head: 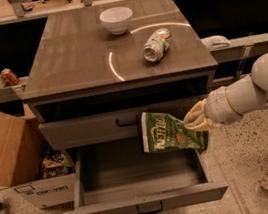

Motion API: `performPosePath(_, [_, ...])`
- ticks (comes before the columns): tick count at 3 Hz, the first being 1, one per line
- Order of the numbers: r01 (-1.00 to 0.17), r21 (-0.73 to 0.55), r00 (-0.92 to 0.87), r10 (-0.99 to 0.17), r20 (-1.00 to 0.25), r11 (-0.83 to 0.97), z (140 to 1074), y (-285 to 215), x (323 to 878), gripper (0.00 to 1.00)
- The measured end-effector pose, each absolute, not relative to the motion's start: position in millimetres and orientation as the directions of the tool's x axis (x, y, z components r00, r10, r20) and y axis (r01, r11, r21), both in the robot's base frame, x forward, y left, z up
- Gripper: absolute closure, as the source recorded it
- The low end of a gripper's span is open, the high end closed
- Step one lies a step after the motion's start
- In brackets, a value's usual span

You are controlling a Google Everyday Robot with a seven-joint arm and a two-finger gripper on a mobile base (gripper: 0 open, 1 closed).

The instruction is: Pick green jalapeno chip bag from middle drawer and place on counter

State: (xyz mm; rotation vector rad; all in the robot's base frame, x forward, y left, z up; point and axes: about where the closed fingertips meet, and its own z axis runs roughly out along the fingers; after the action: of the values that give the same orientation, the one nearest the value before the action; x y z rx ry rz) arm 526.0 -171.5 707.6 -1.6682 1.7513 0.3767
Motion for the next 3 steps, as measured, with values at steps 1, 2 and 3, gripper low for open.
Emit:
performPosePath(1, [-0.950,-0.280,0.101,-0.710,-0.697,0.139,734.2,-180.3,520.7,1.00])
performPosePath(2, [-0.923,-0.369,0.217,-0.644,-0.733,0.110,786.2,-182.0,504.9,1.00])
performPosePath(3, [-0.885,-0.463,0.346,-0.596,-0.724,0.049,838.1,-164.4,499.1,1.00])
